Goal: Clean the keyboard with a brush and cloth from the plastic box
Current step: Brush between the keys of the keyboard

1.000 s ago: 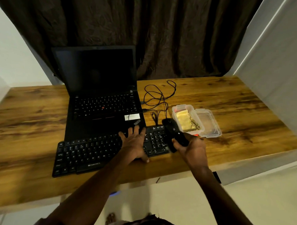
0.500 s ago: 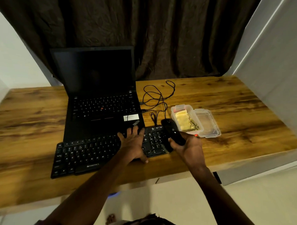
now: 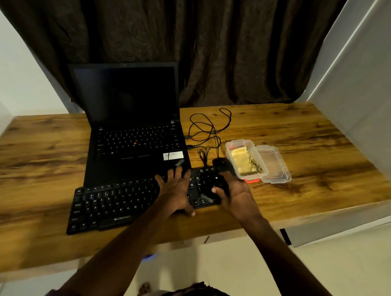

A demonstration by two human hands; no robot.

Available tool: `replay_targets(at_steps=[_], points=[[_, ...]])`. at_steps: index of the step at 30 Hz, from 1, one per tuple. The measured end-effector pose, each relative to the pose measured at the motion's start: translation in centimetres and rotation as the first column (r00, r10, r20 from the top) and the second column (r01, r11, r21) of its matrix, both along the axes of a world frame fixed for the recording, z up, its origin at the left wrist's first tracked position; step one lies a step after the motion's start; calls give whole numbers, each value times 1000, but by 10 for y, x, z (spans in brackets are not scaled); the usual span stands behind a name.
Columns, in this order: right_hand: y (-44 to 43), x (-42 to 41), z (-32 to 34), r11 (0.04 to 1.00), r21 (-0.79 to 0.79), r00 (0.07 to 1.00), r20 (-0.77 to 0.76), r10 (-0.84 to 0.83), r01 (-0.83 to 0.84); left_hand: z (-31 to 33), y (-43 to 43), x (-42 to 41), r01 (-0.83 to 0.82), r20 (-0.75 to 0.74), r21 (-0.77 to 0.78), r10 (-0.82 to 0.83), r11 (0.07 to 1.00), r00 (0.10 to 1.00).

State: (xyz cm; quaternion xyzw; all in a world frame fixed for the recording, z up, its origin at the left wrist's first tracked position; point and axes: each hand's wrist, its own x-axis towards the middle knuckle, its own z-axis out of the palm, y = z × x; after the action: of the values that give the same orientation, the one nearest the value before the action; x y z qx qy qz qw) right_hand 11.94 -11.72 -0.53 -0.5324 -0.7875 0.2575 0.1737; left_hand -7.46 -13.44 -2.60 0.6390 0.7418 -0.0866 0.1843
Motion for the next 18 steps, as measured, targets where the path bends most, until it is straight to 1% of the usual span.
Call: replay_targets(at_steps=[3, 6, 8, 10, 14, 16, 18], points=[[13, -2, 1, 999, 49, 1000, 9, 2, -2, 1, 0, 1, -4, -6, -5, 4, 1000, 1000], [23, -11, 3, 988, 144, 998, 36, 44, -48, 1, 1, 1, -6, -7, -2, 6, 1000, 1000], [30, -15, 5, 986, 147, 996, 51, 72, -79, 1, 1, 1, -6, -2, 2, 6, 1000, 1000], [34, -12, 8, 987, 114, 992, 62, 108, -115, 0, 0, 0, -3, 1, 7, 3, 1000, 1000], [39, 7, 8, 973, -56, 969, 88, 230, -226, 0, 0, -1, 3, 10, 11, -3, 1000, 1000], [43, 16, 11, 964, -128, 962, 108, 249, -235, 0, 0, -1, 5, 10, 9, -5, 1000, 1000], [47, 18, 15, 957, -148, 956, 121, 267, -249, 1, 0, -2, 2, 10, 4, -2, 1000, 1000]])
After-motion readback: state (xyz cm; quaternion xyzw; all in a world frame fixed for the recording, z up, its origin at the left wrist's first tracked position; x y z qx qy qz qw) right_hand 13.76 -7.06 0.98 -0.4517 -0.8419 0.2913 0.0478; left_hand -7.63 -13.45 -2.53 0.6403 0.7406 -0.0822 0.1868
